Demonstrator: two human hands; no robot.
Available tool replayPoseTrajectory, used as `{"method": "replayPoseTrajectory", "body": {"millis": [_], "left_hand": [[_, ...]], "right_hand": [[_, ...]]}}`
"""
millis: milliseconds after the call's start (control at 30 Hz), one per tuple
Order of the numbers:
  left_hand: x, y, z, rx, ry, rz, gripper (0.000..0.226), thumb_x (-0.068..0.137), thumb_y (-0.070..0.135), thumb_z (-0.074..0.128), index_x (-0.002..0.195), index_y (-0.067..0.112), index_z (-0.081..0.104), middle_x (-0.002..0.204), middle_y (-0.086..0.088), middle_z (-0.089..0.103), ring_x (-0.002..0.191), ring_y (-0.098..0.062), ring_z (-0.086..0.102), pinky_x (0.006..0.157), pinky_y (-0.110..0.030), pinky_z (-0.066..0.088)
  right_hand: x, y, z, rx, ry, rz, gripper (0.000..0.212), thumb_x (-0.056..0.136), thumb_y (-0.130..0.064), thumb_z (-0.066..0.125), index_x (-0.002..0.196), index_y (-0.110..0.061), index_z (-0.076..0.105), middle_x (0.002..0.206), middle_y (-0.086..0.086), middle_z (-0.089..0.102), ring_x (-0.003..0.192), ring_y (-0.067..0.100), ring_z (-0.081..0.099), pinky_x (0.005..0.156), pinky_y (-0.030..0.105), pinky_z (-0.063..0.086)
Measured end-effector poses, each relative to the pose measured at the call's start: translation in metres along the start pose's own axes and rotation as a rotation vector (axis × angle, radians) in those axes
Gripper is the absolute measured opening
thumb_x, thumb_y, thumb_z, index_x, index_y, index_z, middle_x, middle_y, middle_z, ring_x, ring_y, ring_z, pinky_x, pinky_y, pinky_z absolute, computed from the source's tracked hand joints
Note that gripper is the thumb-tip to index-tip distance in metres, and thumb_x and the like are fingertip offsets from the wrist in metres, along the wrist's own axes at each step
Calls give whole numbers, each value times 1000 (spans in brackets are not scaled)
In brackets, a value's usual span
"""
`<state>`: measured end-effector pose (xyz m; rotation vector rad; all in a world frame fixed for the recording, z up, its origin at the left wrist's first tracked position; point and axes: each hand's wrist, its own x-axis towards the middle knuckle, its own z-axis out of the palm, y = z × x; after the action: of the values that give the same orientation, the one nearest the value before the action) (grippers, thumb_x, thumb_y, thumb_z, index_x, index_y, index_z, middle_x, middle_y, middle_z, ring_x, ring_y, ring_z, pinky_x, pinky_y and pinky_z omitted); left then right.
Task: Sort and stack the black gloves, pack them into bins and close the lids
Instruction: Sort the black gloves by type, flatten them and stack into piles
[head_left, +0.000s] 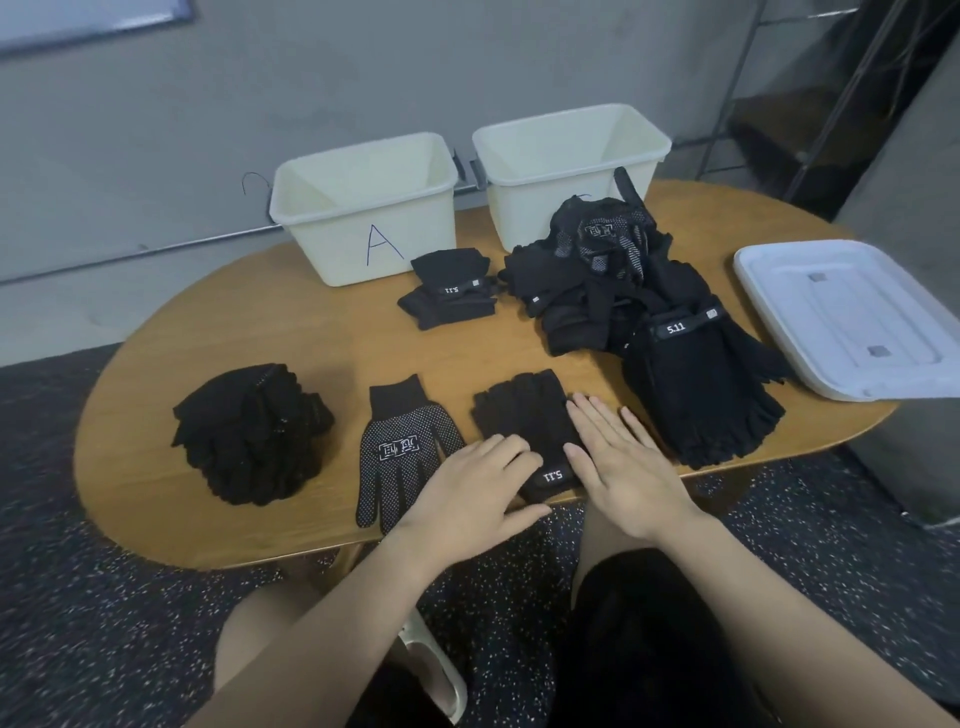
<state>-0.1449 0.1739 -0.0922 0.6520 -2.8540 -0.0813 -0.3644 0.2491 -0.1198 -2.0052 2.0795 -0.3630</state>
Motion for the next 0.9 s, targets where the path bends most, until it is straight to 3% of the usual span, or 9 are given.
{"method": "replayPoseTrajectory", "body": {"millis": [100, 200, 300, 400, 533, 633, 700, 800, 900], "left_hand": [[-2, -2, -1, -59, -34, -43, 43, 99, 46, 57, 133, 19, 58, 125, 4, 58, 112, -15, 55, 90, -34, 55], [-2, -4, -2, -106, -33, -98, 44, 99, 42, 59, 136, 17, 59, 129, 5, 58, 118, -13, 54, 97, -32, 53], [-1, -5, -2, -125, -36, -122, 48, 98, 41, 62, 138, 15, 59, 133, 4, 60, 123, -13, 53, 104, -31, 50], [2, -6, -3, -176, -12, -151, 40, 101, 40, 58, 133, 17, 61, 127, 5, 65, 118, -12, 56, 102, -32, 50], [4, -7, -4, -243, 53, -190, 30, 103, 38, 54, 120, 17, 67, 111, 6, 69, 104, -12, 61, 92, -32, 52], [7, -8, -4, -284, 70, -235, 32, 104, 42, 50, 119, 19, 68, 106, 7, 70, 99, -11, 61, 88, -33, 52], [8, -9, -7, -303, 55, -260, 36, 105, 47, 48, 125, 22, 65, 108, 8, 70, 100, -10, 61, 89, -34, 52], [7, -9, -11, -317, -2, -292, 53, 100, 57, 52, 144, 27, 49, 114, 6, 66, 104, -11, 60, 91, -27, 50], [8, -9, -10, -289, 4, -277, 59, 100, 41, 64, 152, 31, 38, 116, 5, 67, 104, -13, 61, 90, -24, 46]], "right_hand": [[-5, 0, -1, 45, 111, -30, 71, 105, -57, 7, 164, -18, 20, 172, -5, 8, 157, 5, -1, 129, 33, 1], [-14, -1, -3, 35, 274, -138, 56, 107, -44, 33, 154, -14, 45, 166, 1, 31, 157, 11, 17, 127, 44, 19], [-18, -3, -2, 33, 288, -240, 46, 103, -37, 47, 141, -14, 60, 155, 2, 49, 151, 16, 34, 122, 46, 32], [-18, -2, -2, 70, 247, -250, 49, 101, -41, 51, 140, -13, 61, 148, -2, 57, 146, 12, 40, 116, 42, 41], [-13, 0, 2, 22, 203, -242, 55, 99, -49, 54, 143, -17, 58, 148, -5, 57, 145, 10, 42, 115, 36, 38], [-4, 0, 8, 33, 257, -231, 42, 97, -38, 63, 133, -16, 65, 135, -3, 66, 134, 14, 54, 108, 37, 46], [1, -2, 10, 28, 319, -222, 34, 95, -32, 66, 123, -14, 70, 124, -1, 71, 123, 17, 62, 100, 37, 50], [5, -6, 8, 19, 362, -198, 36, 99, -36, 52, 115, -11, 73, 113, 0, 73, 111, 19, 66, 92, 38, 51], [8, -9, 5, 45, 315, -164, 38, 103, -39, 46, 113, -12, 71, 109, -2, 70, 104, 18, 63, 88, 36, 48]]}}
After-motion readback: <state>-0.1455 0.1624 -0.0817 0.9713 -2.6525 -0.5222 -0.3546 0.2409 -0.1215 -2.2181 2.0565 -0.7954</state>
